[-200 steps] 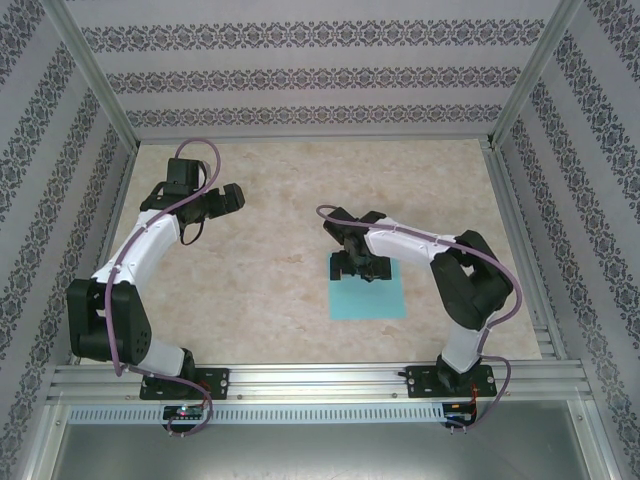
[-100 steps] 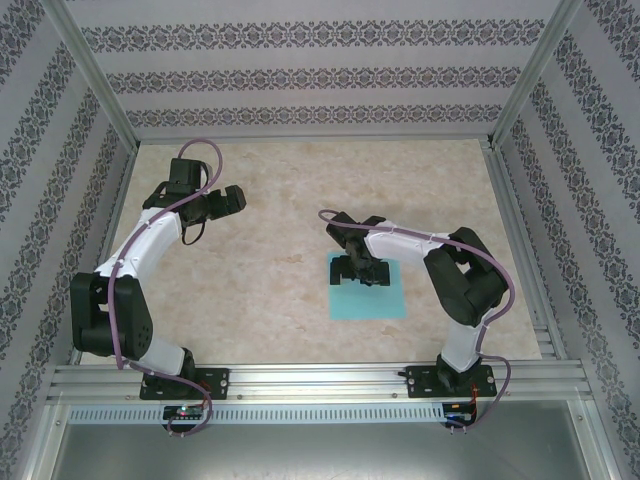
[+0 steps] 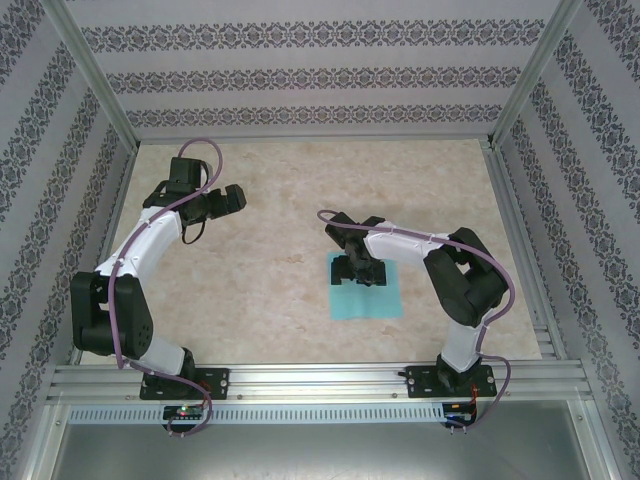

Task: Fold a paper plane with a square sheet of paper (pick it up from the middle)
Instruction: Fold the square sheet of paper in half at the center of the table.

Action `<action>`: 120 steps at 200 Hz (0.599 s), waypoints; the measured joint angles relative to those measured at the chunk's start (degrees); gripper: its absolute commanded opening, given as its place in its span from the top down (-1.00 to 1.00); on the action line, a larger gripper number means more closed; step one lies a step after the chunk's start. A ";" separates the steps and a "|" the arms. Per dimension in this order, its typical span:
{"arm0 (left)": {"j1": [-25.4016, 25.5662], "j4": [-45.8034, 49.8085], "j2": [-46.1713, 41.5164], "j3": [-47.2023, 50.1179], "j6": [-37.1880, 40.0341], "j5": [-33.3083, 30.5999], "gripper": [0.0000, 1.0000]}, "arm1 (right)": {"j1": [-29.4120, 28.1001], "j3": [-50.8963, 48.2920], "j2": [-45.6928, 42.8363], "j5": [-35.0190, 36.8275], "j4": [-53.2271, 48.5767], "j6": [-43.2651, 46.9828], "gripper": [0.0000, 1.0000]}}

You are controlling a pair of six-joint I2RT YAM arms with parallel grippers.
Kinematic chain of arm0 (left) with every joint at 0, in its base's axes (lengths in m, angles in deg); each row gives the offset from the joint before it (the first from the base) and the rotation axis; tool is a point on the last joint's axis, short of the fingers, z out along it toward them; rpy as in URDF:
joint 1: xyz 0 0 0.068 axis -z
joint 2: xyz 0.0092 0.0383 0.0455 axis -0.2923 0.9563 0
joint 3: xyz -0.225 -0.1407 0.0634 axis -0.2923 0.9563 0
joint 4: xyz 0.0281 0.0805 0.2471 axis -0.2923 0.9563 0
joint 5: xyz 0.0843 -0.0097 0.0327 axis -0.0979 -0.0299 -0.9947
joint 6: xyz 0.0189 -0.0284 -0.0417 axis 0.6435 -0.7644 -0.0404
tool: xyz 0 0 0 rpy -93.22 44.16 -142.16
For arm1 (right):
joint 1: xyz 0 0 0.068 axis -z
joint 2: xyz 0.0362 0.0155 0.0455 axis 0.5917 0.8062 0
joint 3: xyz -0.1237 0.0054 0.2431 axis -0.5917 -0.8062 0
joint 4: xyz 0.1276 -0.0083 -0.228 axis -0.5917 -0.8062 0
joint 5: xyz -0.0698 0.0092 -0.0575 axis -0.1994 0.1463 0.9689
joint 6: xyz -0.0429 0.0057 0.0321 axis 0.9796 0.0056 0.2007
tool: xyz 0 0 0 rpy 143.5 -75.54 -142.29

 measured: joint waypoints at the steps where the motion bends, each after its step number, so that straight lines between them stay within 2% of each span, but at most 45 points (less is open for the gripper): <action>1: 0.00 0.00 0.00 0.00 0.00 0.00 -1.00 | 0.00 0.00 -0.02 0.00 0.04 -0.07 -0.59; 16: 0.00 0.13 0.00 0.00 0.00 0.26 -1.00 | 0.00 -0.37 -0.37 0.20 0.57 -0.17 -0.44; 57: 0.02 0.11 0.20 0.00 -0.68 2.34 -1.00 | 0.76 -2.82 -2.73 -0.17 3.13 -1.36 0.15; 83: 0.20 -0.31 0.46 0.31 -1.92 4.92 -0.97 | 1.66 -4.81 -4.85 -3.82 7.80 -2.58 0.21; 120: 1.68 -2.49 1.33 3.98 -4.55 9.27 -0.89 | 2.40 -7.85 -11.23 -13.03 18.67 -5.35 0.24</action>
